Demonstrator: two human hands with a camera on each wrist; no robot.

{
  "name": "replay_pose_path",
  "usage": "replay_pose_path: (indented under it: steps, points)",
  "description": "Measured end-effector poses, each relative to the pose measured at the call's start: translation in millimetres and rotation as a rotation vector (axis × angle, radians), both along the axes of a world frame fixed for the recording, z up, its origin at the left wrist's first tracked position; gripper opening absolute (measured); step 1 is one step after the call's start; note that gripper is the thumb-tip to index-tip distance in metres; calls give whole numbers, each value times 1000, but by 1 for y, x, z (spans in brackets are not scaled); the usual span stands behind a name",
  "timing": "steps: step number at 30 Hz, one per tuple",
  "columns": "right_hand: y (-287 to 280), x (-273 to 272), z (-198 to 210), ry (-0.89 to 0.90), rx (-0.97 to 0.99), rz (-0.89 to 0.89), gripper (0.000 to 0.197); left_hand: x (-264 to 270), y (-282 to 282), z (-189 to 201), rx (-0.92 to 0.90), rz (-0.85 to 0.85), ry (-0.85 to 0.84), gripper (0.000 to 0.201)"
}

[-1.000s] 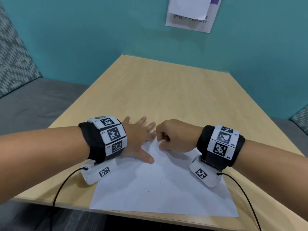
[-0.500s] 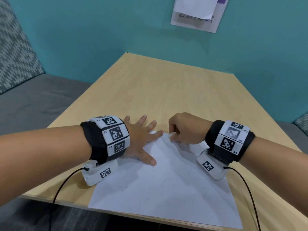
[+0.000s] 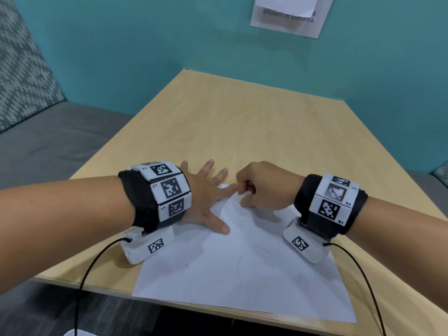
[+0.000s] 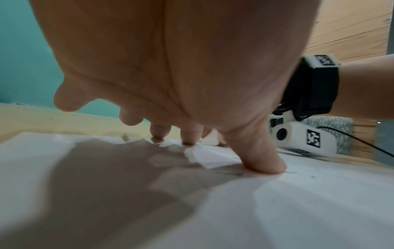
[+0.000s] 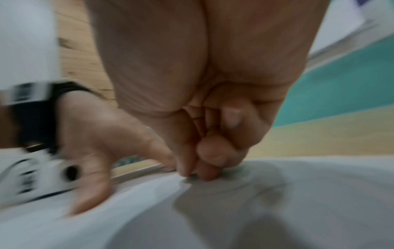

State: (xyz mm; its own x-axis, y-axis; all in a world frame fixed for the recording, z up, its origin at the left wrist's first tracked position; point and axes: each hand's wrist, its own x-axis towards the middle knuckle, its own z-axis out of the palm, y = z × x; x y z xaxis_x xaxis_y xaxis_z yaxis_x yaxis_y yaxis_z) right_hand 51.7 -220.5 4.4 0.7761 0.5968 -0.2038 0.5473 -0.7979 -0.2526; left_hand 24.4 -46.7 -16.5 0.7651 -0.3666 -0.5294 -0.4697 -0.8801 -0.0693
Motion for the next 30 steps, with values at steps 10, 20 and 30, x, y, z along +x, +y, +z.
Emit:
replay_pose_path:
  steps: [10,20,30]
  points:
    - [11,-5,0,24,-37,64,8,0,-2,-1,-13,37,16,101]
    - [4,0,1,9,-45,45,10,2,-1,-5,-7,23,-5,104]
    - [-19,22,4,-19,-68,-153,7,4,1,-9,-12,23,-28,111]
